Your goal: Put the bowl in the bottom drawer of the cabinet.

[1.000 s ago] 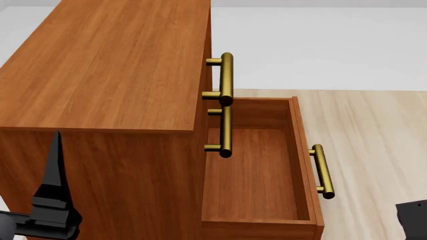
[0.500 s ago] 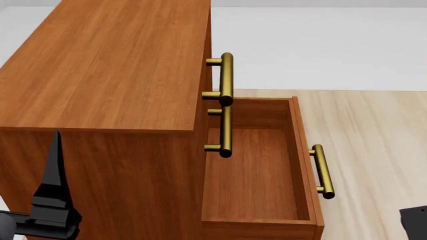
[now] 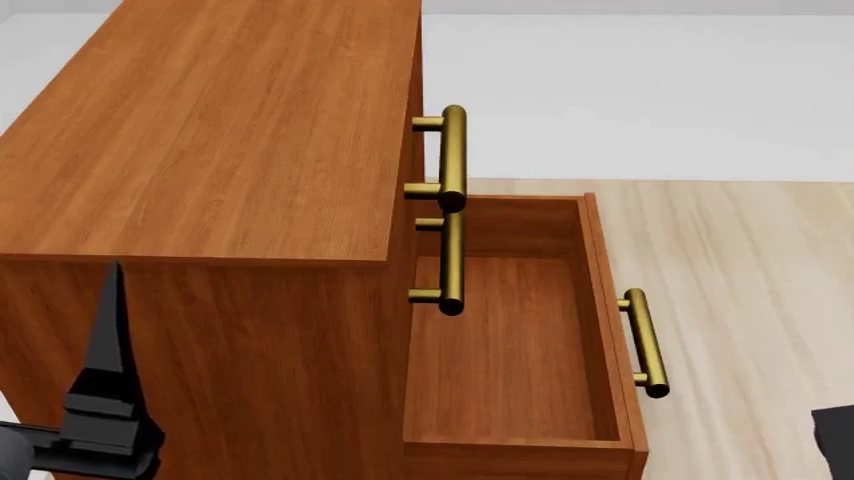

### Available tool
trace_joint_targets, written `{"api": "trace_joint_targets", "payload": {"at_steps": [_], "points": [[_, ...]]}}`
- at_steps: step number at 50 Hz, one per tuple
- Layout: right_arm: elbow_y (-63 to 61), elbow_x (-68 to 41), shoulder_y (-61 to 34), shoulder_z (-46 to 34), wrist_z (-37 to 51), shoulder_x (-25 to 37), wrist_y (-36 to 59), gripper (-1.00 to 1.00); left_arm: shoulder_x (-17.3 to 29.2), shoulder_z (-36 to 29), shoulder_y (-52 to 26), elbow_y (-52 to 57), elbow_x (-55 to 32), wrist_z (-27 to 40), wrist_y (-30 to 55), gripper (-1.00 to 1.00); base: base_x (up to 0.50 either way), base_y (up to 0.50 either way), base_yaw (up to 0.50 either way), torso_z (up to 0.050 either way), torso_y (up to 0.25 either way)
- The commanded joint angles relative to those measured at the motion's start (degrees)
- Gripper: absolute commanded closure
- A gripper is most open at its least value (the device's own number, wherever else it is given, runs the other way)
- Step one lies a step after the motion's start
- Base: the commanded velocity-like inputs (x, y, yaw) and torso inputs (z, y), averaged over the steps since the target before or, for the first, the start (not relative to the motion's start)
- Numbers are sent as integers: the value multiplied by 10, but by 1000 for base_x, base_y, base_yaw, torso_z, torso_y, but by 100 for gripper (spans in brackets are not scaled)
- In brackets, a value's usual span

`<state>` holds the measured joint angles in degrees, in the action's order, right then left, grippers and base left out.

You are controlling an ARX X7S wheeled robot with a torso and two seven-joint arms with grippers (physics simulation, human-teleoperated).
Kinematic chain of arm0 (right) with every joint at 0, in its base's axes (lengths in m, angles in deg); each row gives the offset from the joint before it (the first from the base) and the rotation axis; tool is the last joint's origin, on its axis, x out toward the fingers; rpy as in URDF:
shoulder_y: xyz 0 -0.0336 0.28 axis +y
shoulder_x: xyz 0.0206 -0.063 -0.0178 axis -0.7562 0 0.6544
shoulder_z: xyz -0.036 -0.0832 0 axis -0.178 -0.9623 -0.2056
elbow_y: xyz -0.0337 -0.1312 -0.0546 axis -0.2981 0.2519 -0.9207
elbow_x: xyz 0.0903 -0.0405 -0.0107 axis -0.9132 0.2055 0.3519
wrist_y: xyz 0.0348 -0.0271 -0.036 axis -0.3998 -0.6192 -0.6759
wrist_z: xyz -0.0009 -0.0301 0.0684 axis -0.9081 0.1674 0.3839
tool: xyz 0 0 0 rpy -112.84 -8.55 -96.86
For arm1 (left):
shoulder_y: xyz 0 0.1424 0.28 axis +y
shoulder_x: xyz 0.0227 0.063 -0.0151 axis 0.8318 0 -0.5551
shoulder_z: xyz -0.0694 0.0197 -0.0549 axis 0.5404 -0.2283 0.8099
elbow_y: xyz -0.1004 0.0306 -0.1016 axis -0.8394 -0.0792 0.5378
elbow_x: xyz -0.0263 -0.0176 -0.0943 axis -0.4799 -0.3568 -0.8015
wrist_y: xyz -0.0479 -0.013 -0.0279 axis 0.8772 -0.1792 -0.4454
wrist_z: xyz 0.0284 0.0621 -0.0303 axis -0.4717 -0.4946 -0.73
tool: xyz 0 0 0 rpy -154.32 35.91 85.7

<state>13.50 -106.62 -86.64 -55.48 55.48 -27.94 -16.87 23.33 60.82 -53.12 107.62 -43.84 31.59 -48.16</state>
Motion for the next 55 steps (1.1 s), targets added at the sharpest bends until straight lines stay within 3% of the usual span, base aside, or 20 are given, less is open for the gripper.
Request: {"api": "trace_joint_targets", "payload": {"at_steps": [1,22,55], "points": [[-67,-21,-8,21,42,28,55,100,1,-2,-1,0,0,1,0,-100,0,0,0,0,0],[-121,-20,-89,-27,26,33,114,100,2,-5,-1,-3,-1,2,-3,-100,0,0,0,0,0],[-176,-8,-197,-135,-19,16,130,100,4,-8,-5,-6,-5,4,-5,-100,0,0,0,0,0]]}}
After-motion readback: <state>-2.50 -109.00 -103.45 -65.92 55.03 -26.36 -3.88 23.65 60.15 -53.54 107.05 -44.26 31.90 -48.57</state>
